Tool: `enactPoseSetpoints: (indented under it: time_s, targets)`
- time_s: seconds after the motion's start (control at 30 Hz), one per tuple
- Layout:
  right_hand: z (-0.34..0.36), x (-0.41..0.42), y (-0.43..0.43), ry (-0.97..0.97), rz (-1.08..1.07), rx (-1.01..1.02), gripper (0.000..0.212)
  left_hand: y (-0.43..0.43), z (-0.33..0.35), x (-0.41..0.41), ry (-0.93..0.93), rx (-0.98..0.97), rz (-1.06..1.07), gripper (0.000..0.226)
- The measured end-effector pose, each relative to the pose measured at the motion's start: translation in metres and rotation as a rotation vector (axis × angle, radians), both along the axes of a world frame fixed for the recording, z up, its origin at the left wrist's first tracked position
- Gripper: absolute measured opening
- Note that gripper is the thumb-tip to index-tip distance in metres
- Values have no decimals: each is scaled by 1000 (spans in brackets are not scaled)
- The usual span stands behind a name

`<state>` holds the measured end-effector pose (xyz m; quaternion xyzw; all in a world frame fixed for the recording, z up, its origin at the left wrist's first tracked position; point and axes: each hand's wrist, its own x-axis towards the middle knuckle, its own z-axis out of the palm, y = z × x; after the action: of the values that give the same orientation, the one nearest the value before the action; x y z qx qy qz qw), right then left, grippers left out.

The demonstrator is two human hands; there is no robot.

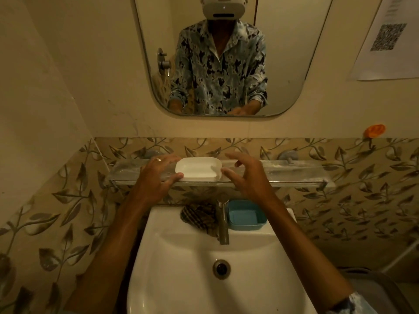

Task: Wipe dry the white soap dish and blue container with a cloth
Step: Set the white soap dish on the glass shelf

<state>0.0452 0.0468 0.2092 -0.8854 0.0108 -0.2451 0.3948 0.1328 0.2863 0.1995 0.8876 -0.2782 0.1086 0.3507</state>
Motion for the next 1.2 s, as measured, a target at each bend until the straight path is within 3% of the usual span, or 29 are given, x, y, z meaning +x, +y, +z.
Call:
enactPoseSetpoints:
  time_s: [0.1,0.2,0.33,0.43,0.6,0.67,0.83,0.97,1.07,1.2]
  targets:
    - [-25,-40,-2,-290,-107,21,17,7,-19,-27,-214,-246,92,22]
    - [-78,-79,-15,-247,-124,-13,11,7,-66,-53,-206,-251,88,20]
    - [-152,-97,-49,106,-157,-77,16,-4,-142,-53,88,15,-12,27]
    - [-179,-97,-65,299,-194,-128,28,-27,-175,-42,268,278,-53,54]
    - [-194,-87,-67,392,-211,-114,37,-79,-186,-9,211,536,-51,89]
    - [-198,-84,-66,398,-206,-102,38,-88,-194,6,295,580,20,98]
    - [-205,-83,-68,397,-216,-71,39,-84,-212,18,341,695,119,88]
    - [-208,-72,-73,439,-176,-178,46,-75,-214,13,238,832,168,59]
    - [-205,-58,-79,440,-173,-418,58,-63,-222,2,177,681,204,46]
    - [-207,-38,-91,437,-118,-622,54,-53,-211,-30,428,186,318,37]
